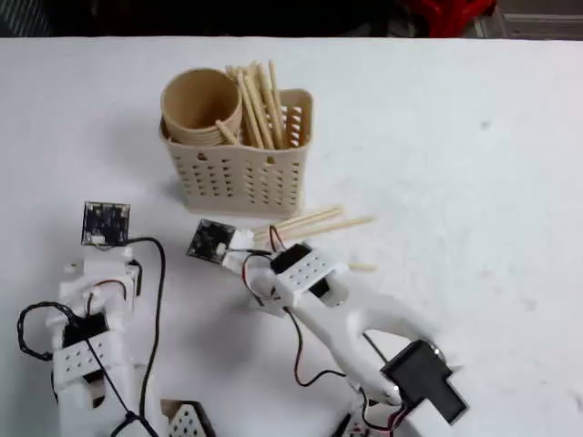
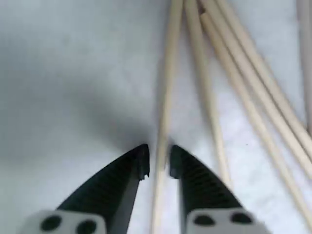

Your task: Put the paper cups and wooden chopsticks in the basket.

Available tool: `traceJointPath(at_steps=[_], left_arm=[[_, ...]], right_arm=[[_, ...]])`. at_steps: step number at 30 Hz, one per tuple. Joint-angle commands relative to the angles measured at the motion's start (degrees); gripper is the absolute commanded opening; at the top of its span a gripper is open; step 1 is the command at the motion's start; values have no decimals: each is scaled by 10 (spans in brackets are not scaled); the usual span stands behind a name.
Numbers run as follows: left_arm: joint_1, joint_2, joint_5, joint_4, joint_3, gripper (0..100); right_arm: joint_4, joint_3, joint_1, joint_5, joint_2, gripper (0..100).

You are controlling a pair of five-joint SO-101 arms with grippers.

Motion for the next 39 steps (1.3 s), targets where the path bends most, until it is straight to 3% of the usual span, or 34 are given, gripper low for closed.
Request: traceJointPath(at_steps=[1, 8, 23, 32, 39], left_arm=[[7, -9, -5, -11, -2, 203], [7, -9, -5, -11, -2, 203], [7, -9, -5, -11, -2, 203], [7, -9, -5, -11, -2, 203], [7, -9, -5, -11, -2, 203]], right_arm=[[6, -4, -3, 3, 3, 19], [19, 3, -3, -21, -15, 17], [42, 123, 0, -47, -307, 16], [70, 150, 95, -93, -502, 16], [128, 109, 114, -94, -682, 16]])
